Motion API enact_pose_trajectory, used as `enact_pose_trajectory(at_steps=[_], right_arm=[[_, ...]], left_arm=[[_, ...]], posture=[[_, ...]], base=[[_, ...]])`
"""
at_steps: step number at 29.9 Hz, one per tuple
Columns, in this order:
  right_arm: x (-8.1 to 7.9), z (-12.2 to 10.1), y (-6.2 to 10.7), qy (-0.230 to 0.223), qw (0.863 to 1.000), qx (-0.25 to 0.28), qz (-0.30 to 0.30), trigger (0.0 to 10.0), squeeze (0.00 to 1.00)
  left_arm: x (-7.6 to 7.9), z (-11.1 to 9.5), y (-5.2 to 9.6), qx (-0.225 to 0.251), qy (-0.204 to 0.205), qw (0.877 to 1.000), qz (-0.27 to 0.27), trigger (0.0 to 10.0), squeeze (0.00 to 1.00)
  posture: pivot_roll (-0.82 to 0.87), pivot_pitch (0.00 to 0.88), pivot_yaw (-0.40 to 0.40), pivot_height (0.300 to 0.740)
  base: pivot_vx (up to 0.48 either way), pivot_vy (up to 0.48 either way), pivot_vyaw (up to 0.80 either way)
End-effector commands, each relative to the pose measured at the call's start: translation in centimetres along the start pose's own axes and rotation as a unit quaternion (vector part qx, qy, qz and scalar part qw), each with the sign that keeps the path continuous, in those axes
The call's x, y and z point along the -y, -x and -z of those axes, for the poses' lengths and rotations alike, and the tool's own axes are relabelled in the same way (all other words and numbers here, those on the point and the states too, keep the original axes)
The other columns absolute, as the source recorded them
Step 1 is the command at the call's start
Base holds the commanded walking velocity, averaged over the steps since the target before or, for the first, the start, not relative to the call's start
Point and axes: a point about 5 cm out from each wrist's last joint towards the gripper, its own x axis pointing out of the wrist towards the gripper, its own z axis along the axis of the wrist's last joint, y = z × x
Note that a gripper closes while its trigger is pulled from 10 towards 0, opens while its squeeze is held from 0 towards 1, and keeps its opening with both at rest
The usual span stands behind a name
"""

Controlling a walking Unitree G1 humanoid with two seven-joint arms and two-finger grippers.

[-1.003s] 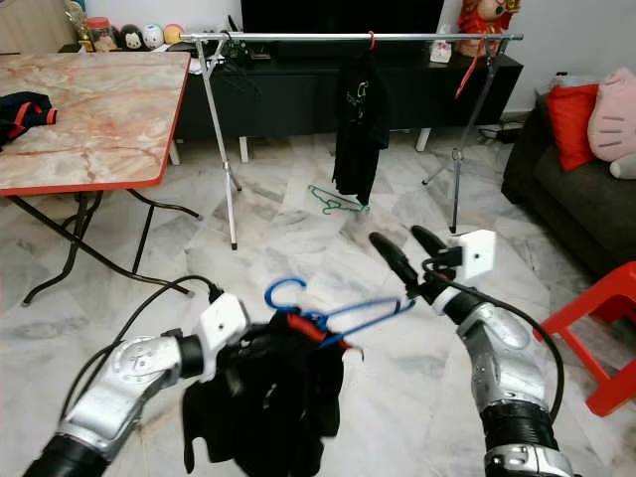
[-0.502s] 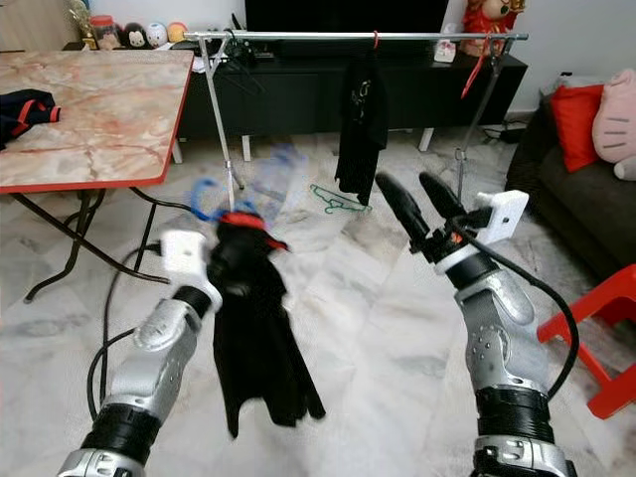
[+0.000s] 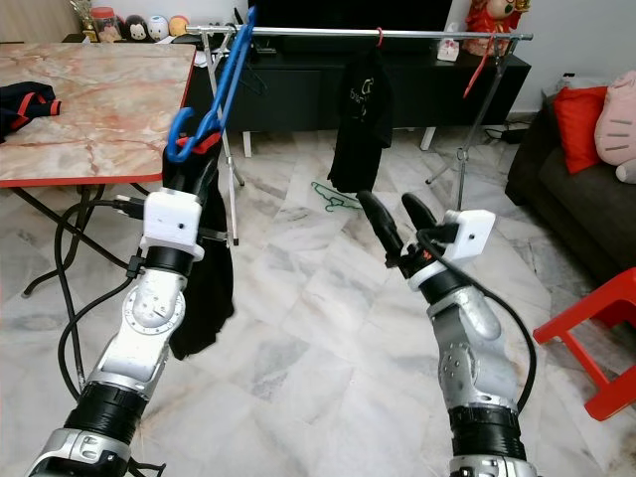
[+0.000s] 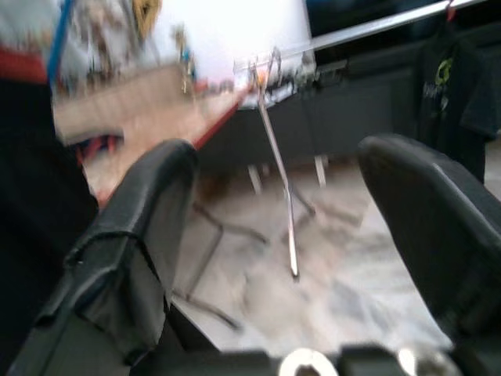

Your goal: Hang hanger

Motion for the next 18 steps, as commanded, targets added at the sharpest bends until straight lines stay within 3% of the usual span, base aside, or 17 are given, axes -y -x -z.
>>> enact_pose_trajectory(at_steps=[1, 2, 4, 5, 6, 7, 9, 10, 11, 16, 18], right_arm=[[1.1, 2.2, 1.1, 0.017, 0.997, -0.066, 0.033, 10.0, 0.0], [1.8, 3.5, 1.6, 0.033, 0.992, -0.109, 0.06, 10.0, 0.0], [4.1, 7.3, 4.3, 0.033, 0.965, -0.209, 0.156, 10.0, 0.0], [5.8, 10.7, 8.1, 0.067, 0.915, -0.312, 0.247, 10.0, 0.0], [6.1, 11.3, 9.1, 0.084, 0.901, -0.336, 0.261, 10.0, 0.0], [6.2, 11.6, 9.5, 0.095, 0.895, -0.347, 0.265, 10.0, 0.0], [5.7, 13.7, 12.0, 0.075, 0.883, -0.376, 0.269, 10.0, 0.0], [5.7, 13.7, 12.0, 0.075, 0.883, -0.376, 0.269, 10.0, 0.0], [5.3, 14.6, 13.0, 0.065, 0.878, -0.388, 0.272, 10.0, 0.0], [4.6, 15.3, 13.7, 0.05, 0.879, -0.379, 0.284, 10.0, 0.0], [4.6, 15.1, 13.3, 0.052, 0.884, -0.368, 0.283, 10.0, 0.0]], left_arm=[[-0.6, -1.1, -0.4, 0.036, 0.0, 0.999, -0.024, 10.0, 0.0], [-0.7, -1.2, -0.4, 0.04, 0.003, 0.999, -0.032, 10.0, 0.0], [-1.2, -1.5, -0.7, 0.041, 0.022, 0.997, -0.059, 10.0, 0.0], [-1.7, -1.6, -1.1, 0.033, 0.049, 0.993, -0.099, 10.0, 0.0], [-1.9, -1.5, -1.2, 0.029, 0.059, 0.991, -0.113, 10.0, 0.0], [-2.0, -1.5, -1.2, 0.027, 0.065, 0.99, -0.12, 10.0, 0.0], [-2.8, -0.7, -1.2, -0.007, 0.123, 0.976, -0.18, 10.0, 0.0], [-2.8, -0.7, -1.2, -0.007, 0.123, 0.976, -0.18, 10.0, 0.0], [-3.0, -0.4, -1.1, -0.018, 0.133, 0.971, -0.196, 10.0, 0.0], [-2.8, 0.1, -0.8, -0.028, 0.102, 0.976, -0.188, 10.0, 0.0], [-1.6, 0.2, -1.1, -0.033, 0.094, 0.986, -0.133, 10.0, 0.0]], posture=[[-0.05, 0.0, -0.089, 0.74], [-0.05, 0.0, -0.091, 0.74], [-0.05, 0.0, -0.095, 0.74], [-0.05, 0.0, -0.095, 0.74], [-0.05, 0.0, -0.097, 0.74], [-0.05, 0.0, -0.097, 0.74], [-0.04, 0.0, -0.095, 0.74], [-0.04, 0.0, -0.095, 0.74], [-0.04, 0.0, -0.091, 0.74], [-0.05, 0.0, -0.085, 0.74], [-0.05, 0.0, -0.083, 0.74]], base=[[0.0, 0.0, 0.0], [0.0, 0.0, 0.0], [0.0, 0.0, 0.0], [0.0, 0.0, 0.0], [0.0, 0.0, 0.0], [0.0, 0.0, 0.0], [0.0, 0.0, 0.0], [0.0, 0.0, 0.0], [0.0, 0.0, 0.0], [0.0, 0.0, 0.0], [0.0, 0.0, 0.0]])
